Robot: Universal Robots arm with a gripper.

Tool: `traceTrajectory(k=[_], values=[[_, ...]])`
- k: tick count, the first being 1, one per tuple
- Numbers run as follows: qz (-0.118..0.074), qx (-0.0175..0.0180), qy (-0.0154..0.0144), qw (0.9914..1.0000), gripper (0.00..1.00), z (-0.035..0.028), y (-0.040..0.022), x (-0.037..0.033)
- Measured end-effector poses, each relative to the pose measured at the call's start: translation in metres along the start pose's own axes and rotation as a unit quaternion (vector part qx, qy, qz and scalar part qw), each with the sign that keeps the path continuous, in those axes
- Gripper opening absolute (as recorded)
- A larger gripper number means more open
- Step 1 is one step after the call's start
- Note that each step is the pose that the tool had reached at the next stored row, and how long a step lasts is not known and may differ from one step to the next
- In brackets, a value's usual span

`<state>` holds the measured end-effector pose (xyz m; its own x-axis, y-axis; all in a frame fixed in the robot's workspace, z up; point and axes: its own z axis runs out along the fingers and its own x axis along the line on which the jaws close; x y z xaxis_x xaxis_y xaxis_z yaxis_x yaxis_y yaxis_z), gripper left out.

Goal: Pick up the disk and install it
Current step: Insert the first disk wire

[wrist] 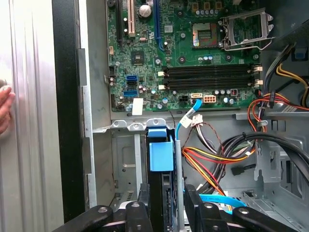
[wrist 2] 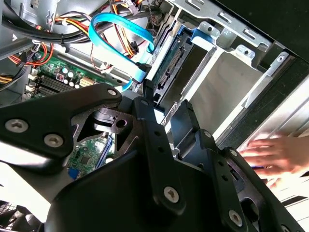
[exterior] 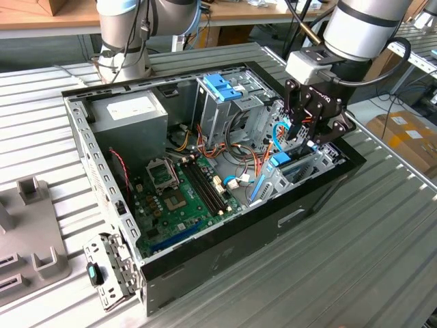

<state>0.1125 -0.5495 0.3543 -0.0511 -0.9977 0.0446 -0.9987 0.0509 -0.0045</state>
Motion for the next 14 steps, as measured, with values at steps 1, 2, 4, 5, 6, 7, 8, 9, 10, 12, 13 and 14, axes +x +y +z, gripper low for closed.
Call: traceTrajectory(k=[1, 2, 4, 5, 6, 7, 8, 9, 10, 12, 13, 14], values=[[0.0, 0.0, 0.0, 1.0, 0.42, 0.0, 0.0, 0.0], [0.0, 0.0, 0.0, 1.0, 0.42, 0.0, 0.0, 0.0], [0.0, 0.0, 0.0, 1.0, 0.42, 0.0001, 0.0, 0.0], [0.0, 0.0, 0.0, 1.0, 0.42, 0.0001, 0.0, 0.0], [0.0, 0.0, 0.0, 1.0, 0.42, 0.0001, 0.0, 0.0], [0.0, 0.0, -0.0001, 1.0, 0.42, 0.0001, 0.0, 0.0], [0.0, 0.0, -0.0001, 1.0, 0.42, -0.0004, 0.0, 0.0001], [0.0, 0.0, 0.0, 1.0, 0.42, -0.0014, 0.0, 0.0001], [0.0, 0.0, 0.0, 1.0, 0.42, -0.0021, 0.0, 0.0001], [0.0, 0.0, 0.0002, 1.0, 0.42, -0.0041, 0.0, 0.0002], [0.0, 0.0, 0.0, 1.0, 0.42, -0.0056, 0.0, 0.0002], [0.0, 0.0, 0.0, 1.0, 0.42, -0.0064, 0.0, 0.0003]])
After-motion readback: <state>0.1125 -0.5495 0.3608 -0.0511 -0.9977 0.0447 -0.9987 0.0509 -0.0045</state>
